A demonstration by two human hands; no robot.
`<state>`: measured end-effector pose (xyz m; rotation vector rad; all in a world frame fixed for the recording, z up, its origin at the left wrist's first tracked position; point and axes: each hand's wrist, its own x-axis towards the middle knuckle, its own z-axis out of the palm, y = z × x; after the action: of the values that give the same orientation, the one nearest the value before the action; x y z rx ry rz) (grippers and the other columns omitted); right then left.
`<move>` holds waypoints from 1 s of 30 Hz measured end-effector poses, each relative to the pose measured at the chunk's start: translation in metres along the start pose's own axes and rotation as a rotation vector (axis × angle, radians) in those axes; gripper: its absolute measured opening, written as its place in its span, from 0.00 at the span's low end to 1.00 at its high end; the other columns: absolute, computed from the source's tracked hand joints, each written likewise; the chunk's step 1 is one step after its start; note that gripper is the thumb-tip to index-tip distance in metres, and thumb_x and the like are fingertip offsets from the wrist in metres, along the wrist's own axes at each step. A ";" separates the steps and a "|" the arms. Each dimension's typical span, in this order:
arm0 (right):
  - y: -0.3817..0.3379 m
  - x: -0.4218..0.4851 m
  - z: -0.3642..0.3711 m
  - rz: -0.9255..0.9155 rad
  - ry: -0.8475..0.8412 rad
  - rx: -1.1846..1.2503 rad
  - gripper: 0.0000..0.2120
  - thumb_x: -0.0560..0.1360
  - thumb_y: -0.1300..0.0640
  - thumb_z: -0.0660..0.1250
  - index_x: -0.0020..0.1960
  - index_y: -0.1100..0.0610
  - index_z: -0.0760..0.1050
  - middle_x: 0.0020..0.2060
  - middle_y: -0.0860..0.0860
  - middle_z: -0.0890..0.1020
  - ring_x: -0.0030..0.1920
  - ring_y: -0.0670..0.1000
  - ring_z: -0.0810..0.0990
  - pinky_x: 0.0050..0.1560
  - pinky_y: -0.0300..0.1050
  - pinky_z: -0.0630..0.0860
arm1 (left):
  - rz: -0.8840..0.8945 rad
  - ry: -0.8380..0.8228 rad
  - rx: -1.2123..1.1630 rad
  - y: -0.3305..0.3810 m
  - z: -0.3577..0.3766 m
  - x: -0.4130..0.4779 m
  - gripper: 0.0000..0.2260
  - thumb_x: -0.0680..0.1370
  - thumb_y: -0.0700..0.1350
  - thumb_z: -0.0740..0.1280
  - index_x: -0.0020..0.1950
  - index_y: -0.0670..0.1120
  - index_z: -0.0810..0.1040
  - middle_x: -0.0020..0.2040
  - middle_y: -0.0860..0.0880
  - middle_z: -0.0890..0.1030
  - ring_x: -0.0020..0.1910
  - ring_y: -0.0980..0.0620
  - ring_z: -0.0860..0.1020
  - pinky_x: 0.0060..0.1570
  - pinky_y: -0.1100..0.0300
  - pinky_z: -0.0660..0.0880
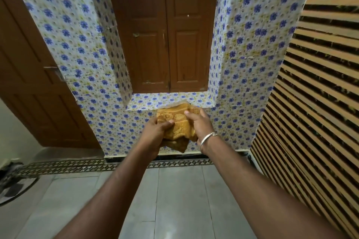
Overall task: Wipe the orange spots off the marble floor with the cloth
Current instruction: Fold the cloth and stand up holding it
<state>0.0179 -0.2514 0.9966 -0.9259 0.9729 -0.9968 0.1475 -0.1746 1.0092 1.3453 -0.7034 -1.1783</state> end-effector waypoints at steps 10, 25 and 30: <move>0.014 0.092 0.024 0.075 -0.057 -0.024 0.13 0.81 0.61 0.63 0.62 0.47 0.74 0.58 0.57 0.81 0.55 0.59 0.83 0.51 0.59 0.83 | -0.012 0.054 -0.070 -0.005 -0.023 0.086 0.11 0.82 0.37 0.67 0.64 0.42 0.77 0.57 0.39 0.85 0.56 0.37 0.85 0.53 0.42 0.84; -0.019 0.318 0.085 0.064 0.053 -0.083 0.17 0.80 0.65 0.63 0.64 0.50 0.75 0.57 0.60 0.82 0.53 0.62 0.84 0.51 0.61 0.83 | -0.065 0.056 -0.031 0.039 -0.042 0.332 0.12 0.81 0.37 0.66 0.64 0.41 0.77 0.57 0.39 0.85 0.55 0.38 0.85 0.48 0.46 0.84; -0.002 0.400 0.091 0.105 0.075 -0.129 0.16 0.79 0.65 0.65 0.60 0.46 0.76 0.62 0.58 0.80 0.55 0.60 0.83 0.52 0.62 0.83 | -0.130 0.086 -0.001 0.030 -0.045 0.411 0.12 0.82 0.39 0.67 0.65 0.41 0.76 0.57 0.40 0.85 0.55 0.40 0.84 0.48 0.46 0.84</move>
<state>0.1973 -0.6161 0.9389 -0.9393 1.1482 -0.8930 0.3251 -0.5421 0.9347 1.4495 -0.5602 -1.2150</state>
